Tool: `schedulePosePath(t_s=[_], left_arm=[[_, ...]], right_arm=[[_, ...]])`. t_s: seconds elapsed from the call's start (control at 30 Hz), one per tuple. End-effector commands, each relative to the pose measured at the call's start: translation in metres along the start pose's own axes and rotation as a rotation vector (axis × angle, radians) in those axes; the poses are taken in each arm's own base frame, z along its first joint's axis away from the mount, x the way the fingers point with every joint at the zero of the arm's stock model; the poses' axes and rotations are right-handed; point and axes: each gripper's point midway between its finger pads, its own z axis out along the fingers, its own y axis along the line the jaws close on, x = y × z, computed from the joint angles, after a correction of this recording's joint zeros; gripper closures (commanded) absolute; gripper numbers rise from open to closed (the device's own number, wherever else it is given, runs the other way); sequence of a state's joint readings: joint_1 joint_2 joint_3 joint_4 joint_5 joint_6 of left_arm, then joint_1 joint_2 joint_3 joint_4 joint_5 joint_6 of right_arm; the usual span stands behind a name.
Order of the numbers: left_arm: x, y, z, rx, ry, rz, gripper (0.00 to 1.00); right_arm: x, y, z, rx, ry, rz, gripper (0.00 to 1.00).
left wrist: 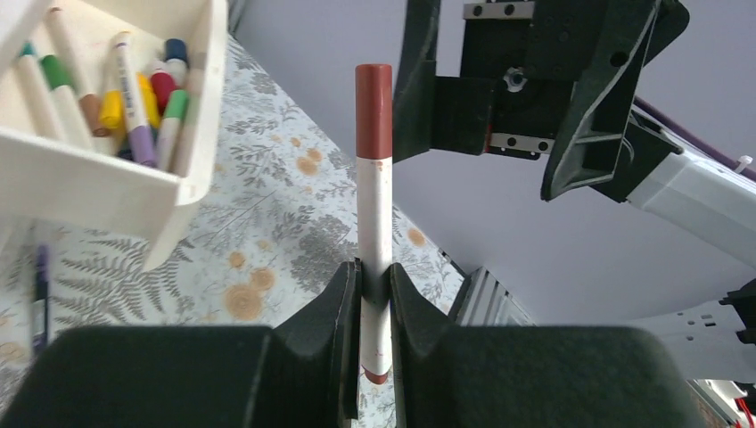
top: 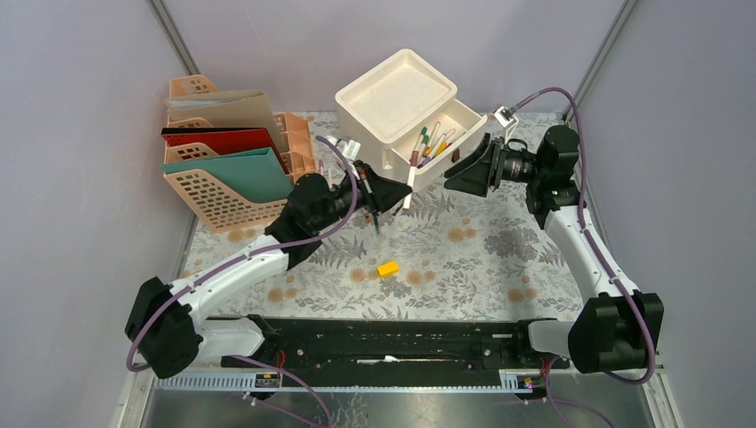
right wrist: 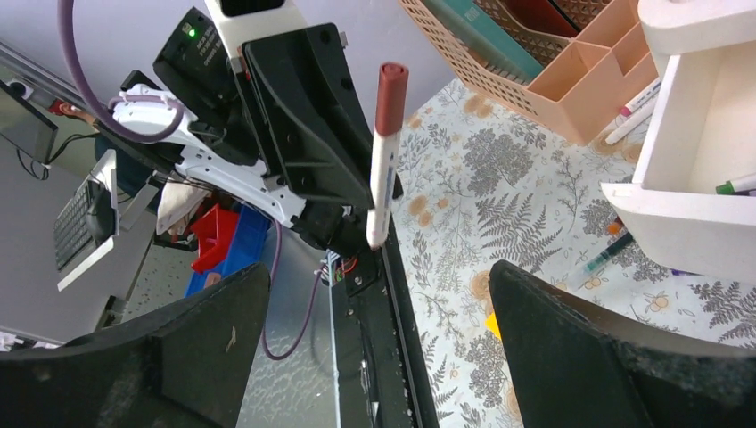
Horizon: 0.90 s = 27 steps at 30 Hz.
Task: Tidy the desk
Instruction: Pick up the stationery from the center of the board.
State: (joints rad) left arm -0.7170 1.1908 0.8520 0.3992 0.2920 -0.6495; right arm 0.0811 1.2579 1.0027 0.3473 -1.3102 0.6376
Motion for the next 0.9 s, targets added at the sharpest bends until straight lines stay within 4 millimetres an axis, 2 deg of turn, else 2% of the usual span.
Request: schedulePosePath(t_s=[0.0, 0.33, 0.57, 0.67, 0.73, 0.87], left_arm=[[-0.033, -0.038, 0.018, 0.108, -0.118, 0.019, 1.0], [-0.014, -0.053, 0.043, 0.137, -0.093, -0.016, 1.0], [-0.01, -0.056, 0.052, 0.139, -0.082, -0.019, 1.0], [-0.008, -0.056, 0.054, 0.138, -0.078, -0.021, 1.0], [-0.005, -0.056, 0.055, 0.137, -0.072, -0.025, 1.0], [-0.002, -0.056, 0.059, 0.139, -0.061, -0.028, 1.0]], right_arm=[[-0.011, 0.013, 0.005, -0.034, -0.018, -0.028, 0.01], [-0.008, 0.005, 0.015, -0.018, -0.028, 0.022, 0.06], [-0.003, 0.004, 0.022, -0.018, -0.02, 0.04, 0.18], [-0.003, 0.004, 0.023, -0.015, -0.019, 0.041, 0.3], [-0.004, 0.004, 0.023, -0.015, -0.018, 0.04, 0.42], [-0.003, 0.005, 0.024, -0.024, -0.009, 0.036, 0.79]])
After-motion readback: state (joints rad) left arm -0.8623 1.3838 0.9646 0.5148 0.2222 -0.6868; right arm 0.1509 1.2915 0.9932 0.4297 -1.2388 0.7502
